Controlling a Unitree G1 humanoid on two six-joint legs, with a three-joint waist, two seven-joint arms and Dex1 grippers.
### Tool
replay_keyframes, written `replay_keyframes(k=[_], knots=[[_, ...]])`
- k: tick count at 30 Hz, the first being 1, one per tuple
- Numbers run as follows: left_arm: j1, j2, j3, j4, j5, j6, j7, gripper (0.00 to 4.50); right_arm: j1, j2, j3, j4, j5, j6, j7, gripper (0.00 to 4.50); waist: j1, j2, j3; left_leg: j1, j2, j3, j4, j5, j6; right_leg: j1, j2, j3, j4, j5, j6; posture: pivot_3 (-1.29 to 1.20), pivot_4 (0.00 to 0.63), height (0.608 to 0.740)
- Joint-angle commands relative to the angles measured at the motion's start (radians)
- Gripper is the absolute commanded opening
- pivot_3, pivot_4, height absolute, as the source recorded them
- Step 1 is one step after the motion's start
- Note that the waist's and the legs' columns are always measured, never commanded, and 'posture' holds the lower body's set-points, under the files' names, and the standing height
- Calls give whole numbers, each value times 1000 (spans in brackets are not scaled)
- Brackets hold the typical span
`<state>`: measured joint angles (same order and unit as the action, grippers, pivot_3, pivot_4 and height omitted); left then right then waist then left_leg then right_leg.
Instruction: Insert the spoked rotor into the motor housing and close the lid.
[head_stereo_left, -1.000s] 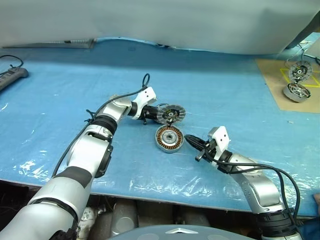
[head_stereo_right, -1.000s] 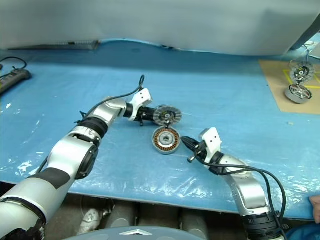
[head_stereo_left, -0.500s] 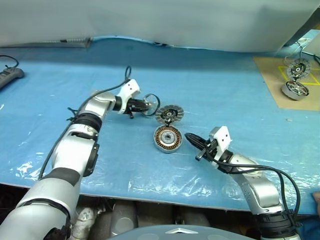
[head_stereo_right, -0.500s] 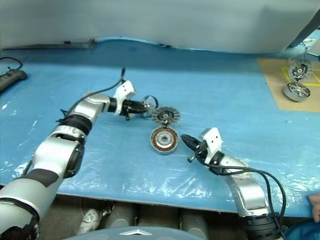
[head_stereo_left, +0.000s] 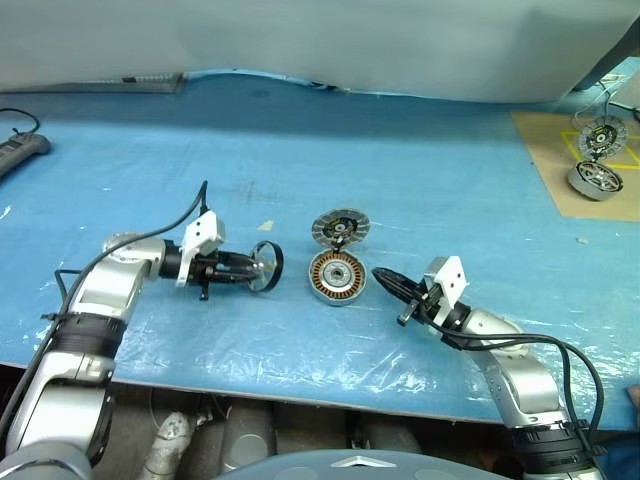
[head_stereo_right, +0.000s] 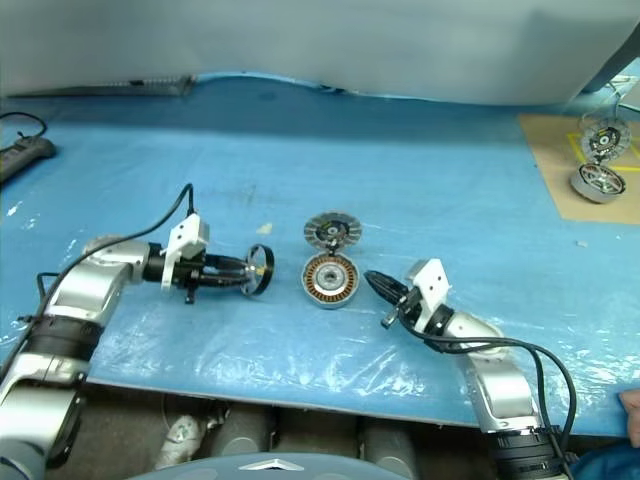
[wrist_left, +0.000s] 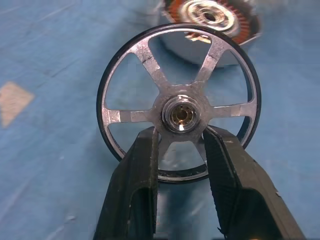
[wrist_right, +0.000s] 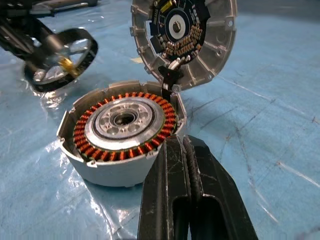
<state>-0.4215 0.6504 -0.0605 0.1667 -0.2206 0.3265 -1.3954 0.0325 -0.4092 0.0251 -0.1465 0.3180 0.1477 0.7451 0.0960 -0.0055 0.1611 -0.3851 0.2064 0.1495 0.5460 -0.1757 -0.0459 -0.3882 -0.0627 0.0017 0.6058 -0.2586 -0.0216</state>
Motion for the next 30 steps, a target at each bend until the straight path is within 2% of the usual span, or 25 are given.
replay_keyframes(k=[1, 6, 15, 22, 30], knots=[[50, -13, -1, -192, -77, 50, 33, 1047, 7, -2, -17, 14, 15, -44, 24, 0, 0, 1, 0, 0, 0, 0, 0, 0, 0, 0, 0, 0, 0, 0, 0, 0, 150, 740], [61, -86, -66, -307, -77, 73, 128, 1047, 17, -10, -10, 26, 1, -59, 36, 0, -3, 1, 0, 0, 0, 0, 1, 0, 0, 0, 1, 0, 1, 0, 0, 0, 150, 740], [-88, -180, -186, -261, -27, 108, 243, 1047, 40, -3, -5, 20, -11, -102, 38, 0, -3, 1, 0, 0, 0, 0, 2, 0, 1, 0, 2, 1, 2, 2, 4, 0, 150, 740], [-219, -183, -241, -196, 14, 164, 262, 1047, 71, -6, 3, 4, 8, -142, 87, 0, -5, 2, 0, 0, -1, 0, 3, 1, 2, 0, 2, 1, 2, 2, 4, 0, 150, 740], [-269, -161, -289, -176, 24, 196, 212, 1047, 54, -1, 16, 34, -15, -156, 83, 0, -4, 2, 0, 0, 0, 0, 5, 2, 2, 0, 2, 1, 3, 2, 4, 0, 150, 740]])
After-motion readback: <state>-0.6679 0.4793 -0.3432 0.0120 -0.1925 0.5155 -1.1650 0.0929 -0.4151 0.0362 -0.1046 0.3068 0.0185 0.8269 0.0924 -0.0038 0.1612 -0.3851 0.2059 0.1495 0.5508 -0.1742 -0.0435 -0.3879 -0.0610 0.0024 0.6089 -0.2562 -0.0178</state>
